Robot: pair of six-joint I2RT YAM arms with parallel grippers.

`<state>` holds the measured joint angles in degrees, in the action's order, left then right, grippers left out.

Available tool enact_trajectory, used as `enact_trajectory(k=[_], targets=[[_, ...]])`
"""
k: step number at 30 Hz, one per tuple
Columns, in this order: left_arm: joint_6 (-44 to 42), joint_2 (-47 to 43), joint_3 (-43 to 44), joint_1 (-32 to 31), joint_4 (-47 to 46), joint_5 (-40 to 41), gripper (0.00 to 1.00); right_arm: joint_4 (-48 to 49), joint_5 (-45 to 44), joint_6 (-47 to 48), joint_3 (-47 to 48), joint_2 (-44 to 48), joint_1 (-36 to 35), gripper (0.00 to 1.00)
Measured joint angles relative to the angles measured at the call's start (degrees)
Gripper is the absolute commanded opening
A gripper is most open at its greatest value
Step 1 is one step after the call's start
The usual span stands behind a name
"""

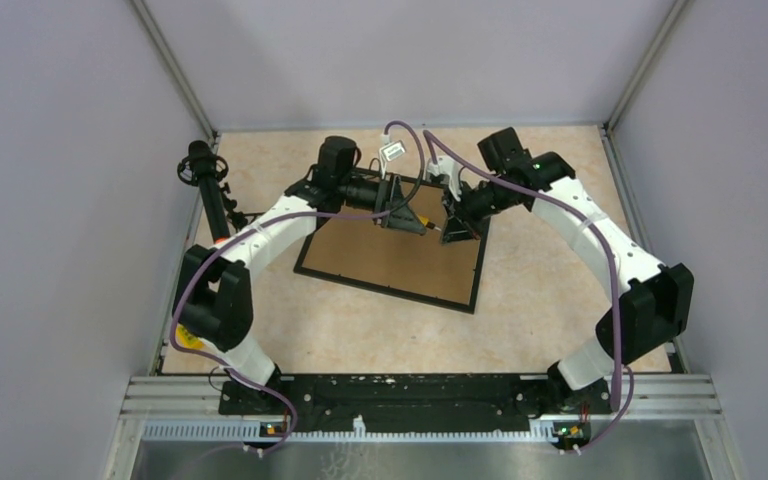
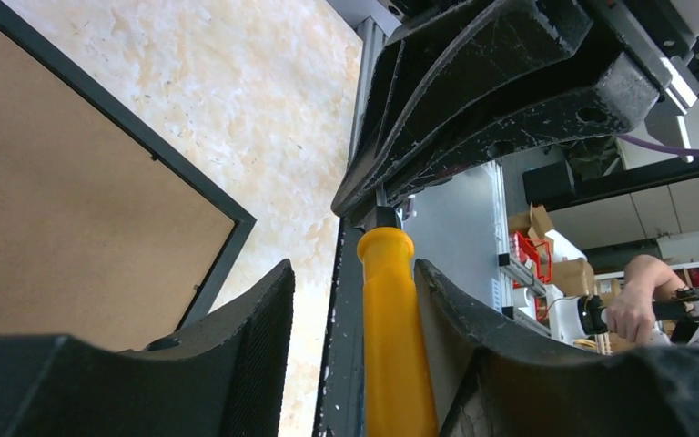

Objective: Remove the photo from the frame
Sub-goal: Adjust the screwdriver.

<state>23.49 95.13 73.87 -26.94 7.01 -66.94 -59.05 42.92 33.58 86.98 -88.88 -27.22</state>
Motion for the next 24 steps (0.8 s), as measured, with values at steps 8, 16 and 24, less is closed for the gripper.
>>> enact_trajectory(k=[8,16,24], targets=[[5.53,-0.04,-1.66,1.36,-5.68,-2.25,0.44,-0.57,-0.98,1.42,-1.51,2.21,-0.02,0.0],[11.61,-0.04,-4.42,1.36,-12.5,-3.91,0.33,-0.37,-1.73,1.42,-1.99,2.25,-0.02,0.0],[19.04,-0.26,-7.89,1.42,-22.14,-4.66,0.34,-0.59,-1.68,1.9,-2.23,2.25,-0.02,0.0]])
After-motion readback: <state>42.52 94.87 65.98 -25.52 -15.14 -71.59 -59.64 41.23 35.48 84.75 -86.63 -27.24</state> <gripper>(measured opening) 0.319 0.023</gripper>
